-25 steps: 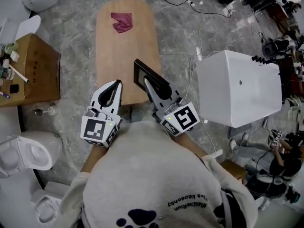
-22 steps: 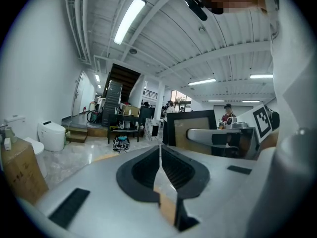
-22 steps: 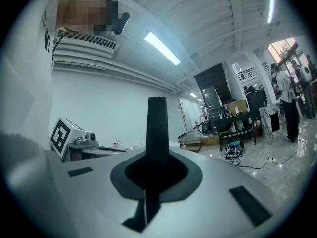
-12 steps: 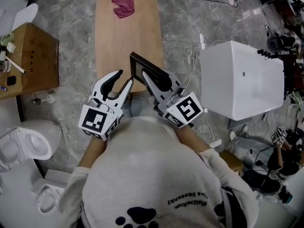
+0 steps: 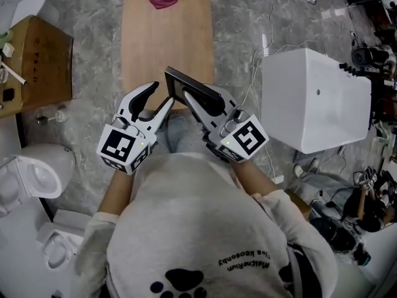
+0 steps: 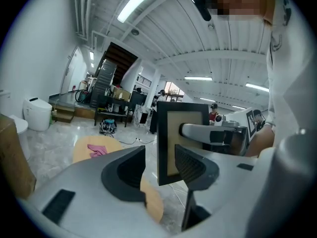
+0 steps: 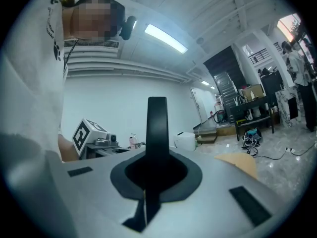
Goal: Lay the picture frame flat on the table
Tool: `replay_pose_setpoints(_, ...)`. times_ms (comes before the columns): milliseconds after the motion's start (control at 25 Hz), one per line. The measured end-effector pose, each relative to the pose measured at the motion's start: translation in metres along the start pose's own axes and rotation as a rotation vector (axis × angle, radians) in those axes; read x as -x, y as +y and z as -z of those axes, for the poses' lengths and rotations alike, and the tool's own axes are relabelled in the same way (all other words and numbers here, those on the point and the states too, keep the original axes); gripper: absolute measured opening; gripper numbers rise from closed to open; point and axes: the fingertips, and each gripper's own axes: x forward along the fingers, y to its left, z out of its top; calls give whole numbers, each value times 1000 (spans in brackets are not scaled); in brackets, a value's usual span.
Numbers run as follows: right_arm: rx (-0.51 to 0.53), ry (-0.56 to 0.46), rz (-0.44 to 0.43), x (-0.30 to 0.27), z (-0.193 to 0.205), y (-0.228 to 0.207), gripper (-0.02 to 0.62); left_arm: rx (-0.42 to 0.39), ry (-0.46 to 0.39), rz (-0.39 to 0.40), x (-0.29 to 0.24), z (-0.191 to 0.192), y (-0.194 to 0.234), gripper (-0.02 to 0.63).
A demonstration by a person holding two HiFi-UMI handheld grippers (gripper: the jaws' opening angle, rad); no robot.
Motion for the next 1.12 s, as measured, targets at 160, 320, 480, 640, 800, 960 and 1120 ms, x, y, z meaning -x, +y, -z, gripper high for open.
replay_pose_setpoints(160,-41,-4,-44,-4,6,-2,18,4,14,28,-7,8,2,183)
replay_pose_setpoints(320,-67,-10,-102,-17,10,1,18,7,16,41,-10,16,9,183)
replay_pose_setpoints(480,-66,-7,-135,-21,16,1,18,17,31,31,-11,25,13,183)
replay_pose_setpoints(640,-75,-9,-161,-22,24,-2,18,31,44,32,-14,34,15,178)
replay_pose_setpoints(800,-98,10,-181,-25,41,-4,18,49,63,36,-15,48,20,124)
replay_pose_setpoints(960,-108,28,-200,-39,57,-11,18,72,78,29,-19,62,37,112)
replay_pose_setpoints(1120,-117,37,-215,-43,73,-16,18,91,94,29,-22,77,45,97)
